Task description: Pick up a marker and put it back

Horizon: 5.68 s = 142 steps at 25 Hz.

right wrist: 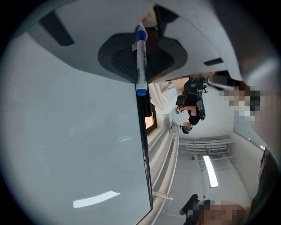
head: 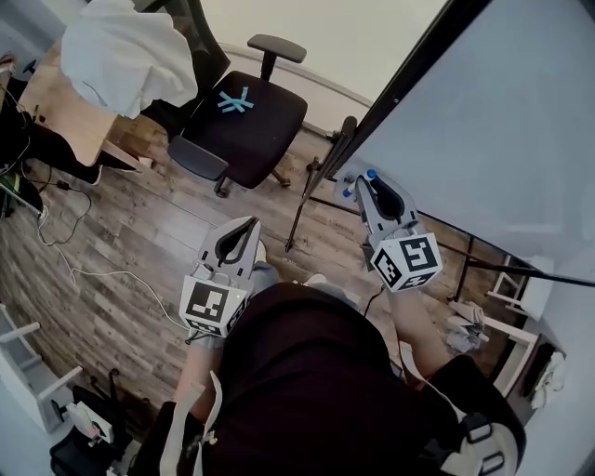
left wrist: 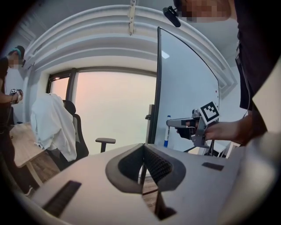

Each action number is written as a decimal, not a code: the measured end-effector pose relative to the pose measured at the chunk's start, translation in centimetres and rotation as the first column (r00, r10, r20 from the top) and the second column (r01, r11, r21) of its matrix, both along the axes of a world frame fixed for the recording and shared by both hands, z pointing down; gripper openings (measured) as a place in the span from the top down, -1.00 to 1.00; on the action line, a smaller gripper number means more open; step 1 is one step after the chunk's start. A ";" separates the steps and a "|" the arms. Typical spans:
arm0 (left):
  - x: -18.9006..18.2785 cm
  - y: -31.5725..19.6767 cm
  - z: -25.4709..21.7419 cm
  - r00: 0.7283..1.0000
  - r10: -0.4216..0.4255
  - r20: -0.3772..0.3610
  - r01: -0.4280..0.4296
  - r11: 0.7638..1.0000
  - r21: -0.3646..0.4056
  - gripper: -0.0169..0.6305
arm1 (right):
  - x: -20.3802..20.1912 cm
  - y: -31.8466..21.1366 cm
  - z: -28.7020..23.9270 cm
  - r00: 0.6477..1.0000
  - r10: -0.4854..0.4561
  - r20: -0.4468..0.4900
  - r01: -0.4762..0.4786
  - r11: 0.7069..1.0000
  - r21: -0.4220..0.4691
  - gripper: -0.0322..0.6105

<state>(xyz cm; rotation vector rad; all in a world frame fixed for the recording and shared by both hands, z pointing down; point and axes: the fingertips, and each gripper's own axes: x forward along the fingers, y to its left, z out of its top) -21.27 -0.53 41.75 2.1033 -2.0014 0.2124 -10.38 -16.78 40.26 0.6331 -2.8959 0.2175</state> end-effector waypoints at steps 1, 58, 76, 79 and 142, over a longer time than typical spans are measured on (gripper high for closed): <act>0.0 0.1 0.0 1.000 -0.005 0.001 0.005 1.000 -0.001 0.92 | -0.1 0.0 0.2 1.000 -0.006 -0.004 0.006 1.000 -0.001 0.66; 0.5 3.0 0.7 1.000 -0.024 0.007 0.024 1.000 -0.018 0.92 | -0.5 2.3 5.7 0.990 -0.021 -0.136 0.024 0.999 0.021 0.65; 4.1 -1.3 -0.8 0.986 0.166 0.021 -0.166 0.985 0.035 0.92 | 4.8 2.5 1.0 0.991 0.118 -0.060 -0.114 0.991 0.072 0.65; 5.1 -2.4 -1.1 0.979 0.205 0.018 -0.206 0.978 0.034 0.92 | 6.3 2.3 0.2 0.986 0.156 -0.049 -0.152 0.986 0.074 0.65; 19.3 -13.3 -2.0 0.681 0.732 0.004 -0.731 0.679 0.075 0.92 | 22.2 6.1 0.5 0.759 0.643 -0.101 -0.642 0.765 0.048 0.67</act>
